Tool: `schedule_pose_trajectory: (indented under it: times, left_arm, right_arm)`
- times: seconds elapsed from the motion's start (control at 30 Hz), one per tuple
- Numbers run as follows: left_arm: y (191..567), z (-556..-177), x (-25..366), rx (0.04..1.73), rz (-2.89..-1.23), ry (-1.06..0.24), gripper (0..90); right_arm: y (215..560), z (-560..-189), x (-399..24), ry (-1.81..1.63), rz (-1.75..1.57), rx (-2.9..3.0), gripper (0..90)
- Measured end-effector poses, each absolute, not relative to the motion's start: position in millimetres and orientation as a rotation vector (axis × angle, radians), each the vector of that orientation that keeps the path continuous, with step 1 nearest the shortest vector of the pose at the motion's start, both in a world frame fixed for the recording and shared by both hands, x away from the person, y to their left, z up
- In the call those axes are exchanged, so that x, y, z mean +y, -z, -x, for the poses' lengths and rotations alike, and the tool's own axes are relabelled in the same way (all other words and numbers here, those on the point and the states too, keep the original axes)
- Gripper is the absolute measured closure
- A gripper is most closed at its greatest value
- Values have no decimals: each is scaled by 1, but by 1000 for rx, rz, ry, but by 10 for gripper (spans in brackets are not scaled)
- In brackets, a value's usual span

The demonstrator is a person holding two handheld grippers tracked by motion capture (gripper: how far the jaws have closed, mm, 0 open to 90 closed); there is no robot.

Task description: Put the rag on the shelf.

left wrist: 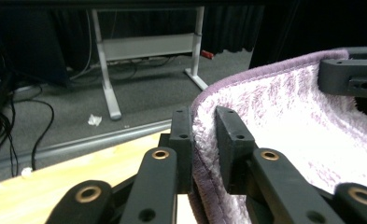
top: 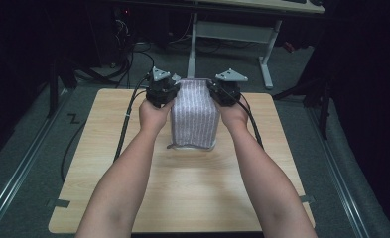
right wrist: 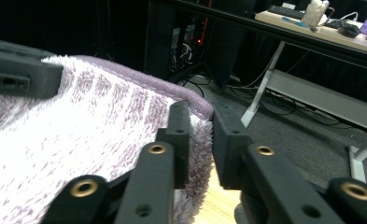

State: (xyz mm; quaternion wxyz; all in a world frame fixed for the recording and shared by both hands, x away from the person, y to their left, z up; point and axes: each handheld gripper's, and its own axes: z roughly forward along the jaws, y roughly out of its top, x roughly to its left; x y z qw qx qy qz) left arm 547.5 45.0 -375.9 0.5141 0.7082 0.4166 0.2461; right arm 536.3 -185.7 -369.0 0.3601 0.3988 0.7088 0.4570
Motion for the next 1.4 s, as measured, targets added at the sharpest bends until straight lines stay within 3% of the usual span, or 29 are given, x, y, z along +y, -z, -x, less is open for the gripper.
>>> schedule_pose_trajectory:
  times: [0.07,0.2,0.33,0.9,1.4]
  left_arm:
    - [377,-549,46,1012,-1702,-561,713]
    - [376,-548,50,1030,-1679,-566,604]
    - [372,-545,52,1036,-1658,-561,570]
    - [363,-514,52,1003,-1636,-606,545]
    - [380,-450,68,940,-1672,-601,541]
  right_arm:
    - [368,-537,-186,-1186,-1049,1827,708]
    - [364,-535,-187,-1193,-1039,1823,692]
    - [360,-531,-187,-1198,-1028,1822,686]
    - [357,-500,-191,-1223,-1008,1818,642]
    - [363,-433,-208,-1254,-970,1797,579]
